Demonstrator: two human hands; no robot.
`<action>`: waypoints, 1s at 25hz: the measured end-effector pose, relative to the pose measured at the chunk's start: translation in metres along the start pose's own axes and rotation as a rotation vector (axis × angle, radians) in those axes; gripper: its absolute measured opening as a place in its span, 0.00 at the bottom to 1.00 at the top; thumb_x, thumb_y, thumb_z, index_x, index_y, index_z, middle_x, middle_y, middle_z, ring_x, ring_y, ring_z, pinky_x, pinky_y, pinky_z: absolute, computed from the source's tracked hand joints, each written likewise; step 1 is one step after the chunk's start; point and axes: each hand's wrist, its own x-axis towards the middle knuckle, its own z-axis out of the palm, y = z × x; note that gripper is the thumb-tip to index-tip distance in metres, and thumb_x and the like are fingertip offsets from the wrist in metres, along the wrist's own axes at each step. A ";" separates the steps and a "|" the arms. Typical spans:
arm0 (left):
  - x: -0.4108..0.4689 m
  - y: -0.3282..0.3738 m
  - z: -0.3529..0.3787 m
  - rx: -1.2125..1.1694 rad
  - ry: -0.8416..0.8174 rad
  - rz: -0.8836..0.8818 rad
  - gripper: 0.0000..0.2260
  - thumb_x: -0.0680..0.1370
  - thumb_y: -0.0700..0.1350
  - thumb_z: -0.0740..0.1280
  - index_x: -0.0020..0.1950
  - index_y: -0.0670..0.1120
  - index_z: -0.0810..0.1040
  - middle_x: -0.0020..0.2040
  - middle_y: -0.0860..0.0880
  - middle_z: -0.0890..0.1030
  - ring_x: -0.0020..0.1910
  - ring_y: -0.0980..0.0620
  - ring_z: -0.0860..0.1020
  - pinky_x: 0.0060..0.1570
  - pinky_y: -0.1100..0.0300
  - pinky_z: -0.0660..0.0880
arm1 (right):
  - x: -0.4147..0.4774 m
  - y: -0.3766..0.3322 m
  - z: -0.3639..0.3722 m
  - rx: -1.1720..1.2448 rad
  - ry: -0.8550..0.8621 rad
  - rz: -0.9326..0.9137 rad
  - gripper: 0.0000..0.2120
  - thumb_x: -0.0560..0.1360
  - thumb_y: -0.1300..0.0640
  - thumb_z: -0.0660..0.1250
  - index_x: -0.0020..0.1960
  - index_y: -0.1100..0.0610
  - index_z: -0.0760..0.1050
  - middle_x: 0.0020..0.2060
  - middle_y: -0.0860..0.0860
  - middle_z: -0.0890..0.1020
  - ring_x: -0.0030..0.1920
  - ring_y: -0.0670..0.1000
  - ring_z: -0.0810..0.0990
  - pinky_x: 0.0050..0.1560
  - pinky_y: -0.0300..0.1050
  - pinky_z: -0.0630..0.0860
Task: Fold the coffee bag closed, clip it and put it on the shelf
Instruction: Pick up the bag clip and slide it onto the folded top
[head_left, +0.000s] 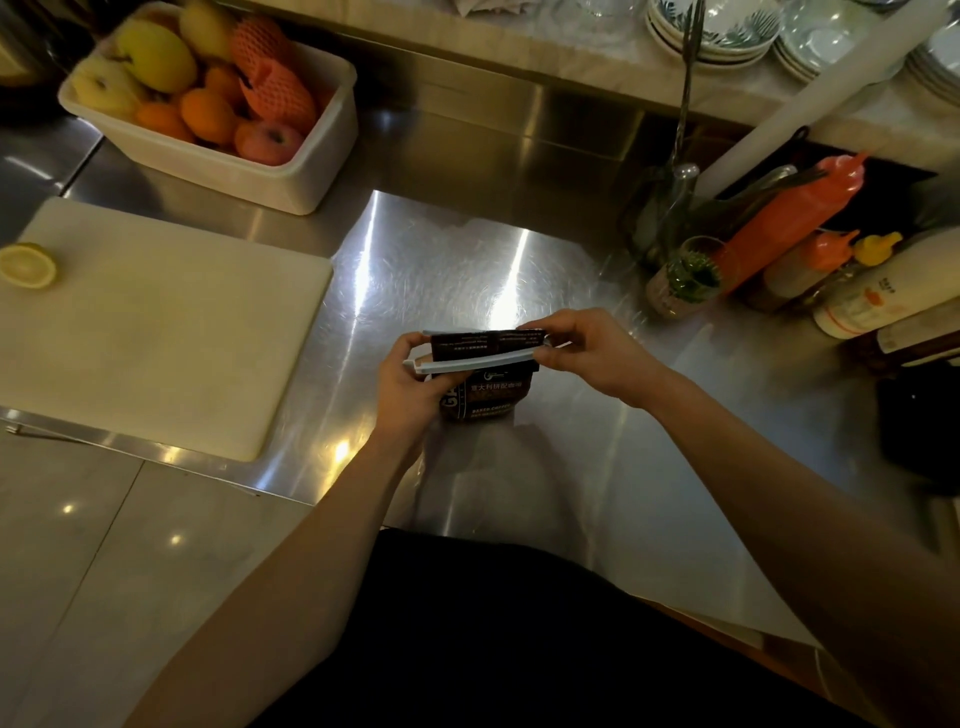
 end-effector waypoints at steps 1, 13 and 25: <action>0.001 -0.001 0.000 -0.007 0.006 -0.016 0.20 0.69 0.37 0.77 0.58 0.44 0.76 0.48 0.54 0.86 0.49 0.54 0.84 0.43 0.65 0.80 | 0.000 0.001 0.001 0.005 0.021 -0.008 0.14 0.75 0.64 0.69 0.60 0.55 0.80 0.50 0.48 0.83 0.51 0.49 0.82 0.56 0.47 0.79; 0.007 -0.003 0.003 -0.058 -0.060 0.021 0.15 0.69 0.39 0.78 0.54 0.42 0.80 0.48 0.48 0.86 0.49 0.49 0.84 0.45 0.61 0.80 | -0.002 0.015 0.036 0.063 0.335 -0.050 0.10 0.72 0.61 0.73 0.53 0.56 0.82 0.44 0.48 0.85 0.48 0.46 0.83 0.55 0.47 0.80; 0.009 0.017 -0.015 0.075 -0.194 0.038 0.16 0.67 0.41 0.79 0.53 0.48 0.83 0.50 0.47 0.86 0.52 0.47 0.84 0.50 0.57 0.81 | -0.003 0.018 0.051 0.022 0.432 -0.068 0.12 0.72 0.60 0.72 0.48 0.44 0.79 0.41 0.33 0.80 0.48 0.37 0.80 0.52 0.32 0.76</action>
